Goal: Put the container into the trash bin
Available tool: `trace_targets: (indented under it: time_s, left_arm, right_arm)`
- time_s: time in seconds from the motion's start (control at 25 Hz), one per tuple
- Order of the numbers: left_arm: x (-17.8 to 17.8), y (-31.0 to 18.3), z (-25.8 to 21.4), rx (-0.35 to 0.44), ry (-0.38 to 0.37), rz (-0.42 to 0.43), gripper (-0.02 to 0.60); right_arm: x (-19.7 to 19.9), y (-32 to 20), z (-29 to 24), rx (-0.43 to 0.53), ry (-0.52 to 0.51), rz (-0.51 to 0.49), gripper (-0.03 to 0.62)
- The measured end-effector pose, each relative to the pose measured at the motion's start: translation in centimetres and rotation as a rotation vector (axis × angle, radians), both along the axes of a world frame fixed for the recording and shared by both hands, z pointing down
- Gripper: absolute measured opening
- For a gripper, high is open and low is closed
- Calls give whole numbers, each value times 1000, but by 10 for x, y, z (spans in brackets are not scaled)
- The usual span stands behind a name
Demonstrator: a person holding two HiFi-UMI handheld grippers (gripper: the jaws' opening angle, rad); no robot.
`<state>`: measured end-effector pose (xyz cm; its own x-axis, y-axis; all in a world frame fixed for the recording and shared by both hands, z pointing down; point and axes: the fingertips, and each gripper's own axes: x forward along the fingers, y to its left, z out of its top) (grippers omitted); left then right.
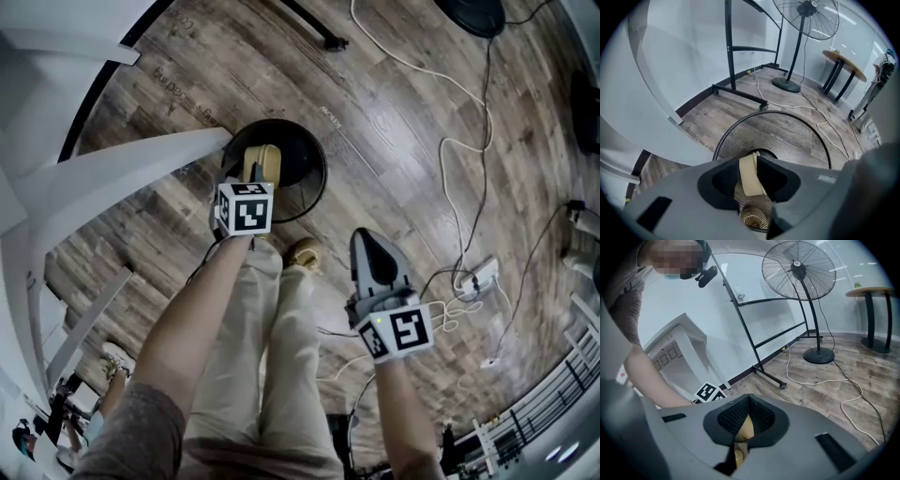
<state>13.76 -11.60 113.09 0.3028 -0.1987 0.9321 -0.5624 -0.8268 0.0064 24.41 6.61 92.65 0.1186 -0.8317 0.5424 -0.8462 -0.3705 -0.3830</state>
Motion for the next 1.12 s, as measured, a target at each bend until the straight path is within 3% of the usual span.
trace_targets:
  time_s: [0.24, 0.44, 0.68, 0.96, 1.12]
  left_arm:
    - [14, 0, -48, -6, 51, 16, 101]
    - [30, -3, -115, -7, 105, 23, 101]
    - [45, -6, -215, -13, 201, -10, 101]
    - [64, -5, -360, 33, 340, 43, 101]
    - [67, 7, -446, 20, 427, 46, 101]
  right_arm:
    - [8, -7, -39, 18, 25, 11, -2]
    - [17, -15, -90, 38, 52, 25, -2]
    - [19, -15, -169, 67, 83, 19, -2]
    - [32, -13, -274, 117, 146, 36, -2]
    - [36, -10, -342, 149, 181, 36, -2]
